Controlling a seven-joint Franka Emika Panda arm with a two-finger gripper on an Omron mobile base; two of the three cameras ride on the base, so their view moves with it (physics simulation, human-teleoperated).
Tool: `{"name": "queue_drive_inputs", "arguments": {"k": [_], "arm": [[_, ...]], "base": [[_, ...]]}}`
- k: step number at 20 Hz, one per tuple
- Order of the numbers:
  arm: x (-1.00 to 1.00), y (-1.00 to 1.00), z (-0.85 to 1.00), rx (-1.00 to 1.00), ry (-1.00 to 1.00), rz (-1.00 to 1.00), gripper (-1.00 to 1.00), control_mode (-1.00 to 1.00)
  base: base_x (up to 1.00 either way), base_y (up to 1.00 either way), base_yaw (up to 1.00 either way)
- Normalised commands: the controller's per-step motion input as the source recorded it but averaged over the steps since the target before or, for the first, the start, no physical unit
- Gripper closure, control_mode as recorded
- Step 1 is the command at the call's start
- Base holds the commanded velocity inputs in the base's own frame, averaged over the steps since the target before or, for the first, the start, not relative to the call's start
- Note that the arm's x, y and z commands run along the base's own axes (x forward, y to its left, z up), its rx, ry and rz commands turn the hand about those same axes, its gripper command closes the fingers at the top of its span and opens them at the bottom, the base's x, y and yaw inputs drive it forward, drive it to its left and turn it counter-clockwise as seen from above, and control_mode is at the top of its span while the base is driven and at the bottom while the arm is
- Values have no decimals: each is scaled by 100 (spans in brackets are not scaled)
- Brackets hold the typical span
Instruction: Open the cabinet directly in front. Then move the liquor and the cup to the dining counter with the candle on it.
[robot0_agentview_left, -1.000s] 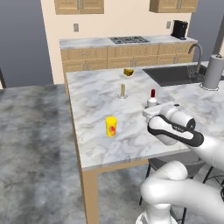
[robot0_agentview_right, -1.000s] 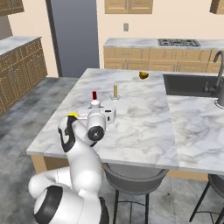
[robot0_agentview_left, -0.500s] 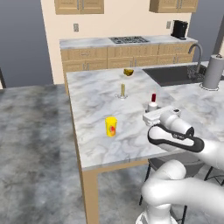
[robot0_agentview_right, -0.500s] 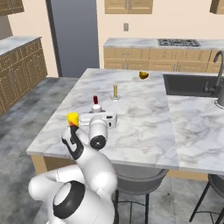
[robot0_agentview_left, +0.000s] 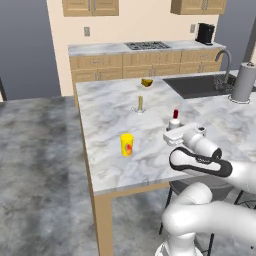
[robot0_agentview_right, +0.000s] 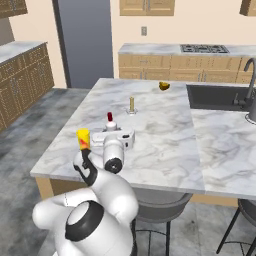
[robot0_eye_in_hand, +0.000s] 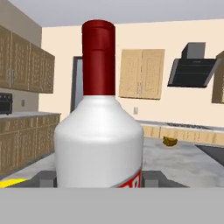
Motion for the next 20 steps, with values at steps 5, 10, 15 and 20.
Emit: {"name": "queue_drive_inputs", "arguments": {"k": [5, 10, 15, 20], "arm": [[0, 0, -25, 0, 0, 0, 100, -100], [0, 0, -17, 0, 0, 0, 100, -100], [0, 0, -14, 0, 0, 0, 100, -100], [1, 0, -8, 0, 0, 0, 100, -100]], "base": [[0, 0, 0], [0, 0, 0], [0, 0, 0], [0, 0, 0]]}}
